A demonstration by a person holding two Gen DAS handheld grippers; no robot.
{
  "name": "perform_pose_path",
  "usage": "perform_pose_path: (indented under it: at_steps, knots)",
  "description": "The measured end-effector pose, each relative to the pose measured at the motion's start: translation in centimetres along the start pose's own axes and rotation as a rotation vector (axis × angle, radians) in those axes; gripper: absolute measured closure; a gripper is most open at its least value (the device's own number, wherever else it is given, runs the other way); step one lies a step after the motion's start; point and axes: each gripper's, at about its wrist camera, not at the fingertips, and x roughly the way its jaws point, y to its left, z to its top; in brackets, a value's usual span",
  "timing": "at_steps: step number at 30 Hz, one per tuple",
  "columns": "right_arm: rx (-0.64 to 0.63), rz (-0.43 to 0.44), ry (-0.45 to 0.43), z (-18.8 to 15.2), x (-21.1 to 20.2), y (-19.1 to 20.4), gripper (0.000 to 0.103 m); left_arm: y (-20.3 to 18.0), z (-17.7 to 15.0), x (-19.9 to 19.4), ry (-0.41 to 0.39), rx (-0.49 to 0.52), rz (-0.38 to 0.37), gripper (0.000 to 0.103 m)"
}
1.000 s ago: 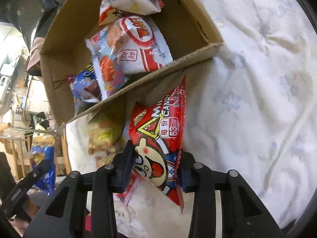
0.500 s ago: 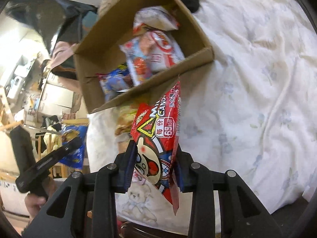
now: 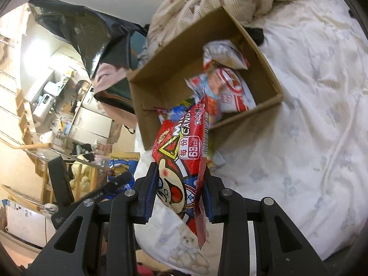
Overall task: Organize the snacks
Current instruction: 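Carry both held bags over the box and lower them in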
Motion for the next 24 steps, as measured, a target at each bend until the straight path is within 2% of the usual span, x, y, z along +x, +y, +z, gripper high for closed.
perform_pose_path:
  at_steps: [3, 9, 17, 24]
  knots:
    - [-0.043, 0.002, -0.009, 1.1, -0.2, 0.9, 0.067, -0.3, 0.7, -0.9, 0.002, -0.003, -0.052, 0.079]
    - [-0.080, 0.007, -0.040, 3.7, -0.1, 1.9, 0.067, -1.2, 4.3, -1.9, -0.015, -0.008, -0.092, 0.079]
    - [-0.096, -0.009, -0.053, 6.3, 0.8, 1.9, 0.067, -3.7, 8.9, -1.9, -0.073, 0.063, -0.081, 0.079]
    - [-0.033, -0.031, -0.073, 9.2, 1.4, 0.0, 0.067, -5.9, 11.6, 0.3, -0.098, 0.115, -0.056, 0.079]
